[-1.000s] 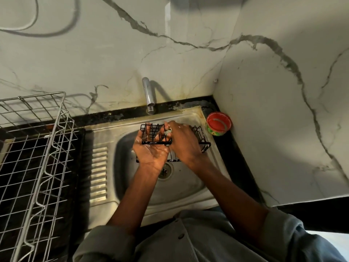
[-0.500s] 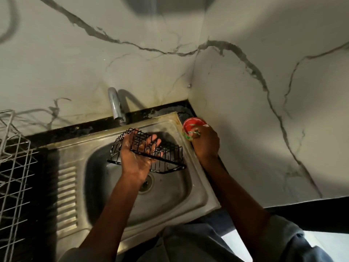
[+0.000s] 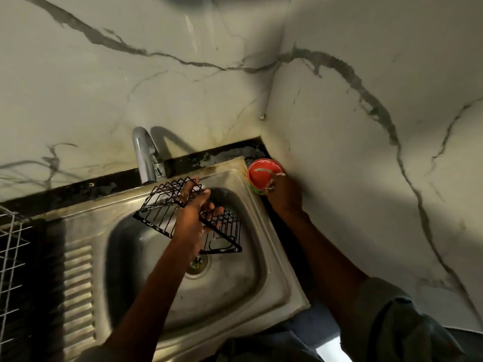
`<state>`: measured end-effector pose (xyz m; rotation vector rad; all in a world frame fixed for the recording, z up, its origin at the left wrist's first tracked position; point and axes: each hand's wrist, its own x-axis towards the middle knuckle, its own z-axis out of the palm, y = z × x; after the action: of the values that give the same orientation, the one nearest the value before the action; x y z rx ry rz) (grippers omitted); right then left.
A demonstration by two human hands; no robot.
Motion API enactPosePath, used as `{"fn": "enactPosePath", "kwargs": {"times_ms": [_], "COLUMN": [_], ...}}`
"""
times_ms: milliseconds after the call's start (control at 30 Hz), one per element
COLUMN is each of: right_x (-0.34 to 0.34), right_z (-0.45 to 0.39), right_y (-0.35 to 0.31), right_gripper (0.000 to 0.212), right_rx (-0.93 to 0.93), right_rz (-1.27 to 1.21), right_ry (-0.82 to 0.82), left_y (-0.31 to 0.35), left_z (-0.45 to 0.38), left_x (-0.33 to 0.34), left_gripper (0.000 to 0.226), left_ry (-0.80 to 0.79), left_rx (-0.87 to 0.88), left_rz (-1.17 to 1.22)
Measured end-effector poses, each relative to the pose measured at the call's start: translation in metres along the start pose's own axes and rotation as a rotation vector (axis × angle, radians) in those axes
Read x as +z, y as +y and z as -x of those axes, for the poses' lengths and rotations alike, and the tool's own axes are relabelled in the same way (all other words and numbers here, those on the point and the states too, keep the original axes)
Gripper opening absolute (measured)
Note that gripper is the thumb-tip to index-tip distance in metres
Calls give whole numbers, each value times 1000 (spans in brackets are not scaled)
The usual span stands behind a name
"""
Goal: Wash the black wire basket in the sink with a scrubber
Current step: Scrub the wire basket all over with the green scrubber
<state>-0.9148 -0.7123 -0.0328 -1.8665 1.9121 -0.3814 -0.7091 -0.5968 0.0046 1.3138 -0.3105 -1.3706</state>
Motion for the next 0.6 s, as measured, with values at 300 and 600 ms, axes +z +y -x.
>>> {"fn": "enactPosePath", "kwargs": {"times_ms": [300,600], "right_x": [1,-42], "right_z": [11,24], "right_y": [10,-23], "right_gripper": [17,37], "right_rx": [-304,-803], "right_rz": [-161,-250], "right_ry": [29,-28], "left_y": [-1,6], "left_z": [-12,1], "left_x": [11,4], "left_gripper": [38,53], "left_ry": [-34,29], "left_rx": [-22,-43], "left_rz": [-127,-80]}}
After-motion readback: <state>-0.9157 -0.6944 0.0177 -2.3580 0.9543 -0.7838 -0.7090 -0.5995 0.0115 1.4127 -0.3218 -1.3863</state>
